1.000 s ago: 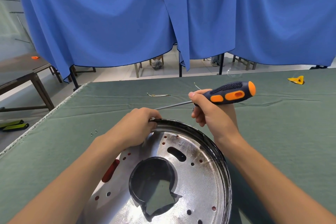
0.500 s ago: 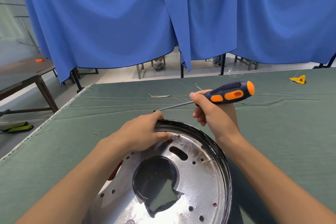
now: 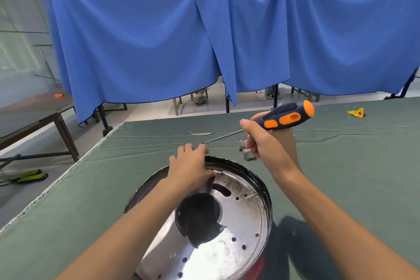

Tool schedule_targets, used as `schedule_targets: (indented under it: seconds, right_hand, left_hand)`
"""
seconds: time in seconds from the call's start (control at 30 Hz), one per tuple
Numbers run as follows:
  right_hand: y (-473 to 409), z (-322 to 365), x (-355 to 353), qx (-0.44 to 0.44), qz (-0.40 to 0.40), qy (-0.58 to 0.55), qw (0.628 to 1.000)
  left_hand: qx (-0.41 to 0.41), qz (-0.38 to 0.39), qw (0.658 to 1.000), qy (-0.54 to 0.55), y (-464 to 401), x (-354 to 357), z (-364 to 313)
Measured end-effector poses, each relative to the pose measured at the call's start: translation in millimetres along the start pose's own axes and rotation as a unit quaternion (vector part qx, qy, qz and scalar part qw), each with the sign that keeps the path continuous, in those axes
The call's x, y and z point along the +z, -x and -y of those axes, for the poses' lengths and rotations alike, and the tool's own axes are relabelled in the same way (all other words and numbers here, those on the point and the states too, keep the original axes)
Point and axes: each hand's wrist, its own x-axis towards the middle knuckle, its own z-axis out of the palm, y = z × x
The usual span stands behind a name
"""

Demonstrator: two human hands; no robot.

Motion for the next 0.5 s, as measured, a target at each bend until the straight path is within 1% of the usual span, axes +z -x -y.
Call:
schedule_targets:
  seconds: [0.17,0.23,0.3,0.37,0.43,0.5]
  right_hand:
    - [10.8,21.6,-15.4,-0.039,-0.020,0.030,0.999]
    - [15.0,28.9,-19.7,-0.060,-0.030,0.036,0.997]
    - [18.2,35.2,-22.6,-0.077,-0.040,0.047,0.995]
    - [20.5,39.3,-24.6,-0.087,-0.042,0.055,0.994]
    - [22.3,42.0,-25.7,-0.106,-0.041,0.067,0.991]
    - [23.1,44.0,-25.2,-0.123,-0.045,0.092,0.987]
  left_hand:
    - [-0.013,-0.106,0.993,-0.059,7.7,1.8,-5.1]
    - [-0.008,-0.124,0.990,-0.069,10.7,2.7,-8.9]
    - [0.009,-0.100,0.995,-0.016,12.7,5.2,-11.8]
    - [0.023,-0.042,0.994,0.097,14.6,5.6,-12.4]
    - [0.030,0.008,0.979,0.199,16.6,3.4,-10.9]
    - [0.020,0.017,0.970,0.242,17.5,0.7,-7.8]
